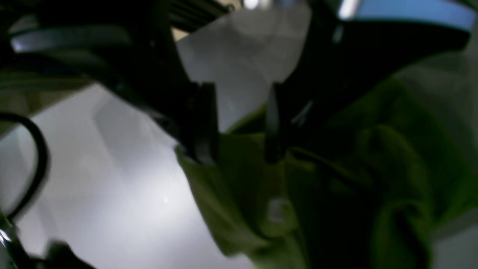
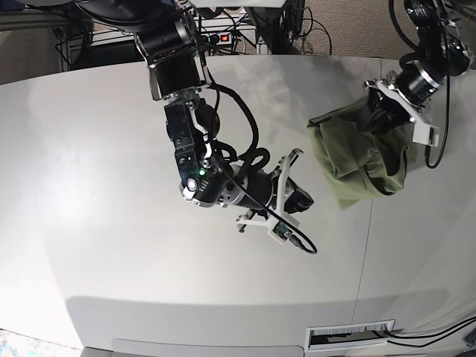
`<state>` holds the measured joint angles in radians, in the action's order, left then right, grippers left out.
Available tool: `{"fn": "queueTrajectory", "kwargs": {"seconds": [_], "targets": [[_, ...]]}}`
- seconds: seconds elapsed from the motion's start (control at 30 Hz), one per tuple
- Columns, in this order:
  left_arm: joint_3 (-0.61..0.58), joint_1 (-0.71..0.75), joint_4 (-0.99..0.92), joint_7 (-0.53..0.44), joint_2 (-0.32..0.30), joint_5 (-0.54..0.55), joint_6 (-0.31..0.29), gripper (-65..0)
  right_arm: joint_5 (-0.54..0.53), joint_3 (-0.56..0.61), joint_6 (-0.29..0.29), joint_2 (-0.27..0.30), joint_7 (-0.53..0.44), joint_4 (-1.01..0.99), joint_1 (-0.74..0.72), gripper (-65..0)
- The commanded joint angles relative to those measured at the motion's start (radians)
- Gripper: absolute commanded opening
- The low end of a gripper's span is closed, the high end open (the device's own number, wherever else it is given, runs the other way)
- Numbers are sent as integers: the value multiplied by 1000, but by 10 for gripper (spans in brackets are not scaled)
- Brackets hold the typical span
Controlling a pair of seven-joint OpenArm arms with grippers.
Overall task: Fold the T-shirt properly
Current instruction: 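Press and adjust the folded bundle with the left gripper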
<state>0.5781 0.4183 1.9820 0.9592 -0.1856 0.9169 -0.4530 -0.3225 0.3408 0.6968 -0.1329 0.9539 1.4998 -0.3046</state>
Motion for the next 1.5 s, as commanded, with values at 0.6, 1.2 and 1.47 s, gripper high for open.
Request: {"fn": "queueTrajectory", "kwargs": {"seconds": [0.6, 1.2, 1.47], "targets": [[-139, -31, -24, -166, 11, -231, -7, -600, -28, -2, 1, -8, -7, 17, -25, -608], [-135, -33, -19, -110, -66, -210, -23, -389, -27, -2, 1, -5, 5, 17, -25, -608], [-135, -33, -2, -15, -66, -201, -15, -348, -27, -2, 1, -5, 4, 17, -25, -608]]}}
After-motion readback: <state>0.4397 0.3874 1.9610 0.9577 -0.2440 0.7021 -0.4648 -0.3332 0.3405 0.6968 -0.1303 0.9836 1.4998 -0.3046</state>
